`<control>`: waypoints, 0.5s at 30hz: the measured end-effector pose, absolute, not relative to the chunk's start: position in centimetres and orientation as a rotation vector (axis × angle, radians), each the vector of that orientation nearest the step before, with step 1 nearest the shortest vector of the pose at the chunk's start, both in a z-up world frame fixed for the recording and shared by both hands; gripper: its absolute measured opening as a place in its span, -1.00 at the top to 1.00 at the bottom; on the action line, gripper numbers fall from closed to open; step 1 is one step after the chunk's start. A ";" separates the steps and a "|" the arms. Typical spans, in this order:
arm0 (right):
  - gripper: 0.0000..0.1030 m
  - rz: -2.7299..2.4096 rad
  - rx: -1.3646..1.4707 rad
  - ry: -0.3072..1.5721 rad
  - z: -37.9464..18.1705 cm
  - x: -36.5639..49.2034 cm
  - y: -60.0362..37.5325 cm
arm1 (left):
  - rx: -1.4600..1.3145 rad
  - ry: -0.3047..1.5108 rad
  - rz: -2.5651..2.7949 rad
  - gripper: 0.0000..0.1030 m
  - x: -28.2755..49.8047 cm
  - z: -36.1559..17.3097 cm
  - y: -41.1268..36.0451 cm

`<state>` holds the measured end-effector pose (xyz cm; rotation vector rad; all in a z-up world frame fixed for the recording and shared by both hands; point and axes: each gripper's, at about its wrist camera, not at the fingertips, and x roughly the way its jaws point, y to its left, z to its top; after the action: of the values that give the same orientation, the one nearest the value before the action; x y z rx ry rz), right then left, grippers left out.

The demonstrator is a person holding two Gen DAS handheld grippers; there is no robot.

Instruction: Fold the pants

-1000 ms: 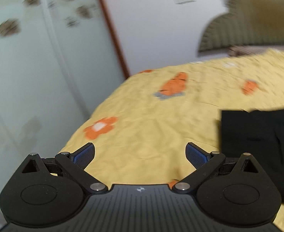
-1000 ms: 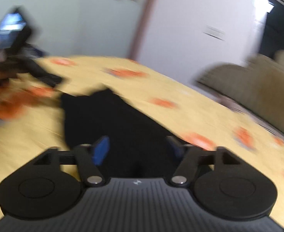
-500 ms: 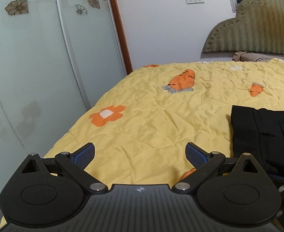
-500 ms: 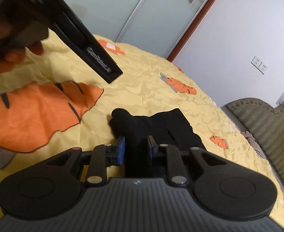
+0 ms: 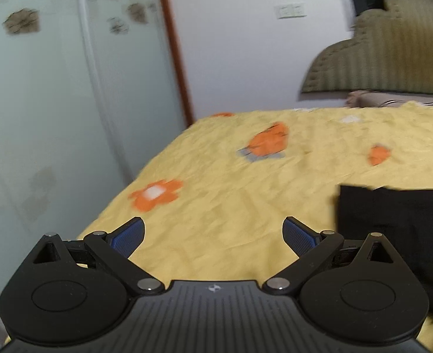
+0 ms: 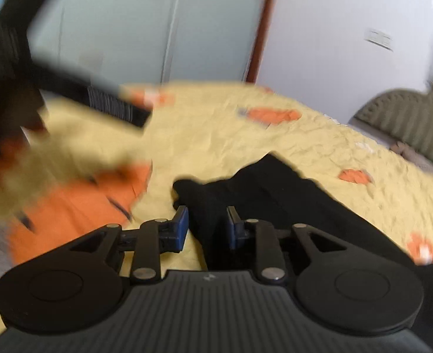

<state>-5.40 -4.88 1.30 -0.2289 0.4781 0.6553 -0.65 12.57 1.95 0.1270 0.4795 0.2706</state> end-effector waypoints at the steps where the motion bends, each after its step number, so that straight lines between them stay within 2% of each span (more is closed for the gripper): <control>1: 0.55 0.619 -0.190 0.452 2.1 -6.1 -6.7 | 0.117 0.474 0.220 -0.96 -0.5 2.3 11.7; 2: 0.55 0.563 -0.174 0.426 2.7 -6.8 -8.7 | 0.109 0.472 0.161 -0.96 -0.3 2.6 10.6; 4: 0.43 0.441 -0.153 0.414 3.0 -7.6 -12.3 | 0.100 0.468 0.036 -0.96 0.1 3.0 7.8; 6: 0.19 0.337 -0.112 0.466 2.3 -7.6 -16.0 | 0.101 0.471 -0.082 -0.96 0.5 3.0 4.5; 8: 0.15 0.260 -0.053 0.539 1.0 -7.5 -19.4 | 0.125 0.480 -0.188 -0.96 1.0 2.4 1.2; 10: -0.05 0.202 0.007 0.593 -0.1 -7.7 -22.4 | 0.187 0.501 -0.189 -0.96 1.7 1.0 -1.0; 11: -0.27 0.180 0.027 0.611 -0.7 -8.0 -23.8 | 0.223 0.526 -0.164 -0.96 2.2 0.2 -1.9; 13: -0.32 0.079 0.036 0.650 -1.9 -8.5 -27.1 | 0.246 0.566 -0.147 -0.96 2.8 -0.7 -2.8; 15: -0.25 -0.019 0.068 0.661 -2.2 -9.0 -30.6 | 0.213 0.573 -0.180 -0.96 2.9 -0.5 -3.3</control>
<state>-9.02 -30.62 -2.15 0.0675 0.6612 -0.0188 2.90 -3.31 -0.45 0.2130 0.5727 -0.1798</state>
